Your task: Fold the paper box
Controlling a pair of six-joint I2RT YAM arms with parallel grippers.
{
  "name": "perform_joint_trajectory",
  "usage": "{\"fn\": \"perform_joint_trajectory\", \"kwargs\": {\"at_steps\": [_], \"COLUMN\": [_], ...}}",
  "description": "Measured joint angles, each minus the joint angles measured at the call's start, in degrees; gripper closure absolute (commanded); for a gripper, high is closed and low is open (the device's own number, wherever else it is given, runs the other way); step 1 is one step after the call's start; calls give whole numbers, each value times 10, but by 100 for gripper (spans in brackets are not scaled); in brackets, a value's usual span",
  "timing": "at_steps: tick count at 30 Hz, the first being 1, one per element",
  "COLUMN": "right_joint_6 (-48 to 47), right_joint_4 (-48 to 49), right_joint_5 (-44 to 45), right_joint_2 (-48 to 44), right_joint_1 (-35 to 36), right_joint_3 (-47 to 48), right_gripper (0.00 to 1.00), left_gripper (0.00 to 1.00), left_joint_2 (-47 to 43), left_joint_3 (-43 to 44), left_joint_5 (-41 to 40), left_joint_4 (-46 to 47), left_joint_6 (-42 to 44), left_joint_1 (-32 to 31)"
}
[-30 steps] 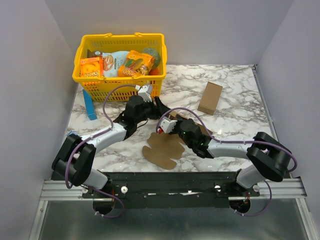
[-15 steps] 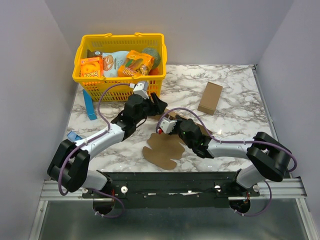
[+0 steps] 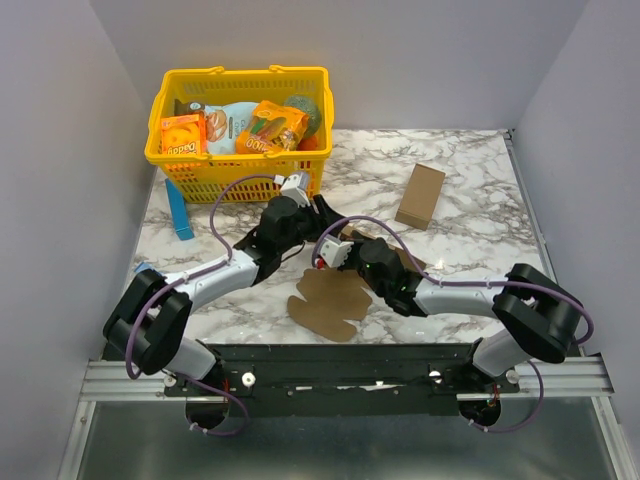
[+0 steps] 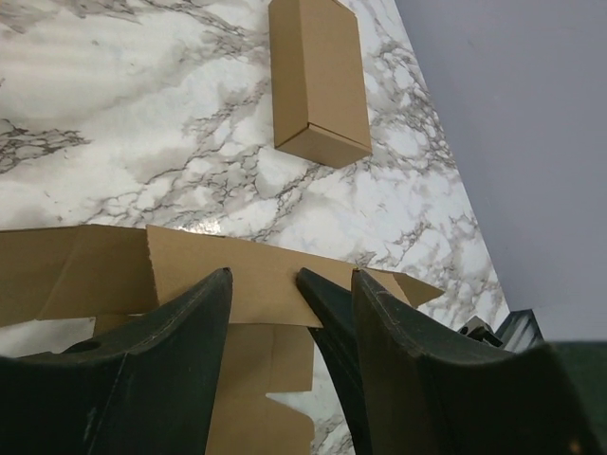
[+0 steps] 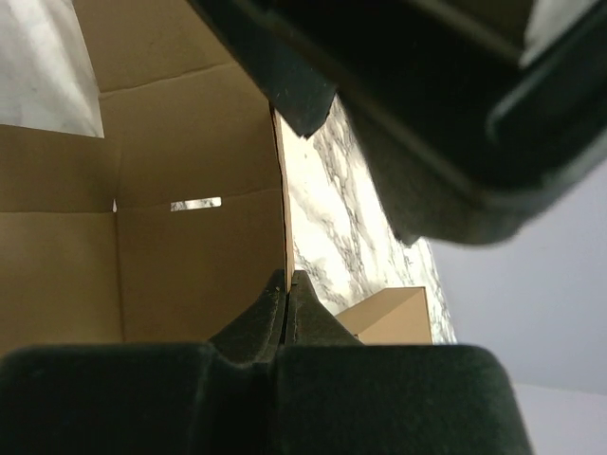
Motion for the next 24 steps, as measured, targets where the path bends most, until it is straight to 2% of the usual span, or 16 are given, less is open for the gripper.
{"fn": "perform_joint_trajectory", "kwargs": {"at_steps": [4,21,23,24], "right_joint_6": [0,2,2,2], "right_joint_4": [-2,-14,-17,-19], "right_joint_5": [0,0,0,0], "right_joint_2": [4,6,6,7], "right_joint_1": [0,0,0,0], "right_joint_3": [0,0,0,0], "right_gripper": [99,99,99,99], "left_gripper": [41,40,37,30], "left_joint_2": [0,0,0,0], "left_joint_3": [-10,-19,-28,-36], "left_joint_5": [5,-20,-21,-22], "left_joint_4": [8,-4,6,15], "left_joint_6": [-21,-49,-57,-60], "left_joint_1": [-13,-26,-26,-26]}}
